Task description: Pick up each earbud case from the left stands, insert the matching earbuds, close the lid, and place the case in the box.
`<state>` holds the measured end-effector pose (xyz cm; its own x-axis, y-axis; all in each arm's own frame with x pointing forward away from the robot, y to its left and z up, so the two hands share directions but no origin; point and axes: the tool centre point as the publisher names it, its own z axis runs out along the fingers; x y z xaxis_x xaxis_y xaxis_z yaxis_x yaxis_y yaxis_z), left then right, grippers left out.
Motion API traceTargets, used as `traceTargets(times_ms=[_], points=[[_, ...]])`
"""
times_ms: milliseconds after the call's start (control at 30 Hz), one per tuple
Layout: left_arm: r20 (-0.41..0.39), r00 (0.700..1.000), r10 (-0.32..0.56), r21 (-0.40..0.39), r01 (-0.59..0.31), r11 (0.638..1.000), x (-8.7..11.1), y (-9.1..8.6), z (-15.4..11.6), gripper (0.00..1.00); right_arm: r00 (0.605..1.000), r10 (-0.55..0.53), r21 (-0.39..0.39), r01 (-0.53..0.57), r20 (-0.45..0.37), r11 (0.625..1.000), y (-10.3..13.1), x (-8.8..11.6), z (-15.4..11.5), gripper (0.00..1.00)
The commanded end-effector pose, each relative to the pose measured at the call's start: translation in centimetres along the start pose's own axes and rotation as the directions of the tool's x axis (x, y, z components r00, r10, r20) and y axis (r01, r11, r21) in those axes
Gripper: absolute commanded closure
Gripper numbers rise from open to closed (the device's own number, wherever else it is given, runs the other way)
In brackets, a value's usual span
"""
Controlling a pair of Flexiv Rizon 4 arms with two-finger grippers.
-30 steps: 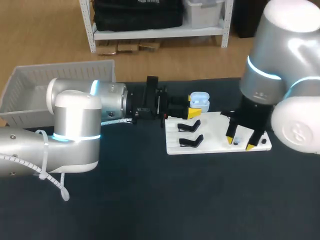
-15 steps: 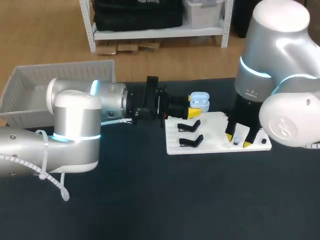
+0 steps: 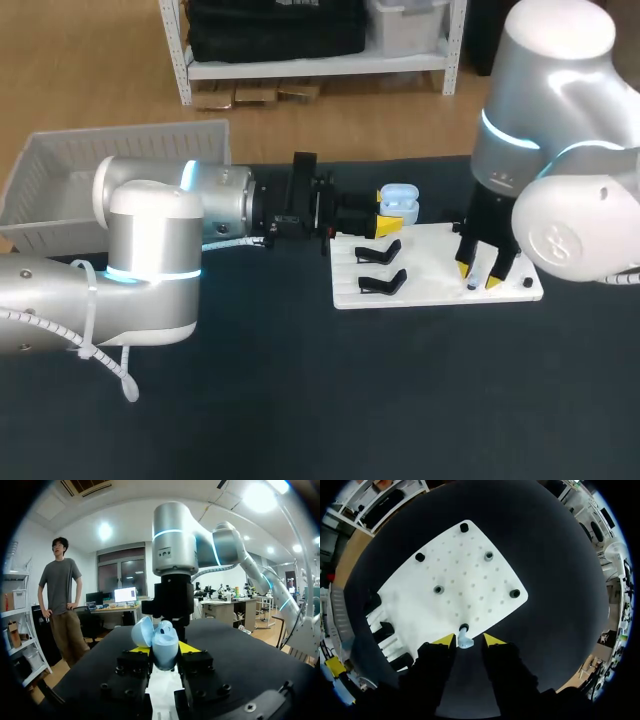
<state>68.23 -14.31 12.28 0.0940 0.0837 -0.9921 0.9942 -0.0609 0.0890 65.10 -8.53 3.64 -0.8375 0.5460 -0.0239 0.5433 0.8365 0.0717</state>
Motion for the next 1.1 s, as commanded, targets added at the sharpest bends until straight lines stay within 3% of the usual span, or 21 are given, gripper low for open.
traceTargets(times_ms=[33,733,833,933,1100], points=[[0.004,1.0,0.004,-0.006,-0.004,1.0,0.11,-0.14,0.03,1.0,1.0,0.0,-0.001,0.0,-0.001,1.0,0.01,0.03,0.26,0.7],[0.004,1.0,0.004,-0.006,-0.004,1.0,0.11,-0.14,0.03,1.0,1.0,-0.01,0.013,0.01,-0.011,1.0,0.3,0.11,1.17,0.76],[0.004,1.0,0.004,-0.006,-0.004,1.0,0.11,-0.14,0.03,1.0,1.0,-0.011,0.013,0.011,-0.012,1.0,0.27,0.12,1.17,0.8],[0.004,1.0,0.004,-0.006,-0.004,1.0,0.11,-0.14,0.03,1.0,1.0,-0.011,0.012,0.011,-0.012,1.0,0.24,0.14,1.15,0.97],[0.004,1.0,0.004,-0.006,-0.004,1.0,0.11,-0.14,0.03,1.0,1.0,-0.012,0.008,0.012,-0.006,1.0,0.08,0.33,0.81,1.0]])
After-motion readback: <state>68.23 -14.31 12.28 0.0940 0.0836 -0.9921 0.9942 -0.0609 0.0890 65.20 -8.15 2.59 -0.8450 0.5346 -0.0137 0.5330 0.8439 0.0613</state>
